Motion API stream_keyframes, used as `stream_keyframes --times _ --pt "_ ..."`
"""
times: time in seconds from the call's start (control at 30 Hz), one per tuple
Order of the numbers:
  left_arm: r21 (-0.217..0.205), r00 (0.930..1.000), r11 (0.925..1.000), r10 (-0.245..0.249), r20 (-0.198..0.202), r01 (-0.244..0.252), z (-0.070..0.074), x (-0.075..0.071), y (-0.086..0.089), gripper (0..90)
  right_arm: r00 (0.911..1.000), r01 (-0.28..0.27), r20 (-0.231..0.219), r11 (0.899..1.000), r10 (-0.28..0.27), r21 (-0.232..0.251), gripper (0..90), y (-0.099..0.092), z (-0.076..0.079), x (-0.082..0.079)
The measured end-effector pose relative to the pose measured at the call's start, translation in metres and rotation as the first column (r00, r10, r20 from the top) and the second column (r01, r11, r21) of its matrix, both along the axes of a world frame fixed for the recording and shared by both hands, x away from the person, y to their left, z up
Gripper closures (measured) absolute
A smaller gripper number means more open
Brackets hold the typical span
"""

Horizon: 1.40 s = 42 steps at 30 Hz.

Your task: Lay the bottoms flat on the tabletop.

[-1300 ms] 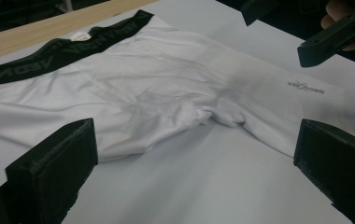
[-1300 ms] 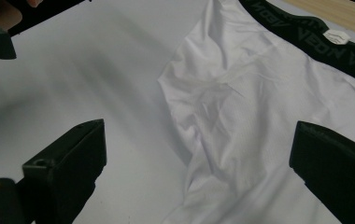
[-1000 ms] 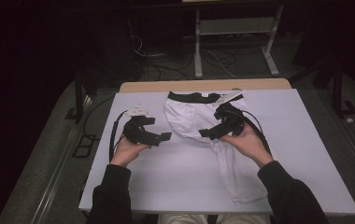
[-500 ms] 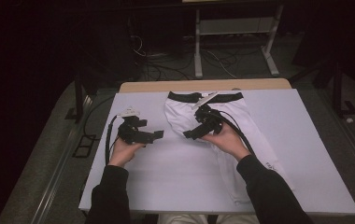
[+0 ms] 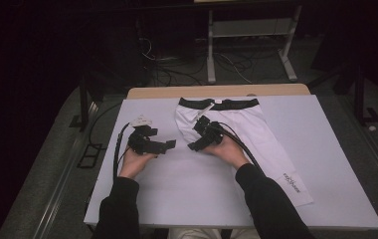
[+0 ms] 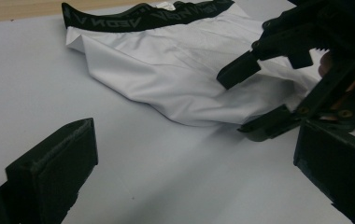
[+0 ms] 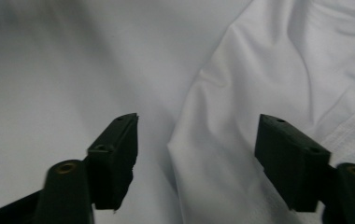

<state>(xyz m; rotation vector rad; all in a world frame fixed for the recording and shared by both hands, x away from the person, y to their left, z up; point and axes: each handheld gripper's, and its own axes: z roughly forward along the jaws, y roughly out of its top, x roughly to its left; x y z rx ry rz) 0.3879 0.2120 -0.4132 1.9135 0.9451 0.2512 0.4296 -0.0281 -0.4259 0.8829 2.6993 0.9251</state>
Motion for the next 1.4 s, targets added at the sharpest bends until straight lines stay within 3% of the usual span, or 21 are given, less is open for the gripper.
stream_keyframes --times 0.2,0.23,0.37,0.4,0.57,0.6,0.63,0.7,0.83,0.97,1.07,1.27,1.3,1.4 --pt "0.005 1.0000 1.0000 -0.008 -0.005 0.008 -0.002 0.000 -0.004 0.2 0.9997 0.016 0.019 0.998 -0.015 -0.058 50.9 0.002 -0.009 0.004" --pt "0.006 0.9999 0.9999 -0.012 -0.006 0.012 -0.002 0.001 -0.006 0.2 0.9992 0.028 0.031 0.997 -0.026 -0.071 57.4 0.001 -0.011 0.006" --pt "-0.023 0.9999 0.9997 -0.009 -0.010 0.009 -0.002 0.002 -0.008 0.2 0.9989 0.044 0.020 0.998 -0.043 -0.040 82.0 -0.004 -0.007 0.009" --pt "-0.031 0.9999 0.9995 -0.009 -0.011 0.008 -0.002 0.003 -0.009 0.2 0.9986 0.051 0.017 0.998 -0.050 -0.028 84.3 -0.006 -0.005 0.010" --pt "-0.032 0.9998 0.9994 -0.015 -0.016 0.014 -0.004 0.005 -0.014 2.1 0.9955 0.087 0.038 0.996 -0.087 0.007 85.7 -0.016 0.005 0.014" --pt "-0.033 0.9995 0.9992 -0.024 -0.020 0.023 -0.004 0.006 -0.015 2.1 0.9942 0.098 0.040 0.995 -0.099 0.034 85.8 -0.020 0.009 0.015" --pt "-0.048 0.9993 0.9983 -0.033 -0.017 0.033 -0.006 0.008 -0.019 7.8 0.9901 0.130 0.041 0.988 -0.134 0.087 85.9 -0.028 0.015 0.018" --pt "-0.059 0.9988 0.9975 -0.040 -0.029 0.038 -0.007 0.011 -0.025 8.2 0.9868 0.154 0.029 0.980 -0.159 0.129 85.8 -0.035 0.019 0.020" --pt "-0.052 0.9976 0.9972 -0.056 -0.041 0.054 -0.012 0.015 -0.034 12.4 0.9812 0.183 0.036 0.973 -0.190 0.143 85.8 -0.044 0.023 0.023" --pt "-0.009 0.9920 0.9957 -0.092 -0.086 0.092 -0.022 0.027 -0.055 16.6 0.9778 0.198 0.041 0.970 -0.206 0.144 85.8 -0.049 0.025 0.025" --pt "0.013 0.9912 0.9954 -0.093 -0.094 0.095 -0.025 0.034 -0.070 28.7 0.9774 0.201 0.037 0.969 -0.208 0.146 85.8 -0.051 0.025 0.026" --pt "0.084 0.9938 0.9927 -0.079 -0.078 0.086 -0.036 0.046 -0.096 39.3 0.9778 0.200 0.032 0.968 -0.207 0.150 85.8 -0.053 0.026 0.026" --pt "0.149 0.9958 0.9855 -0.075 -0.053 0.082 -0.041 0.047 -0.107 40.8 0.9780 0.200 0.031 0.968 -0.206 0.152 85.8 -0.053 0.026 0.026" --pt "0.203 0.9951 0.9740 -0.098 -0.018 0.099 -0.045 0.044 -0.120 54.0 0.9787 0.197 0.029 0.968 -0.203 0.154 85.8 -0.053 0.025 0.026"
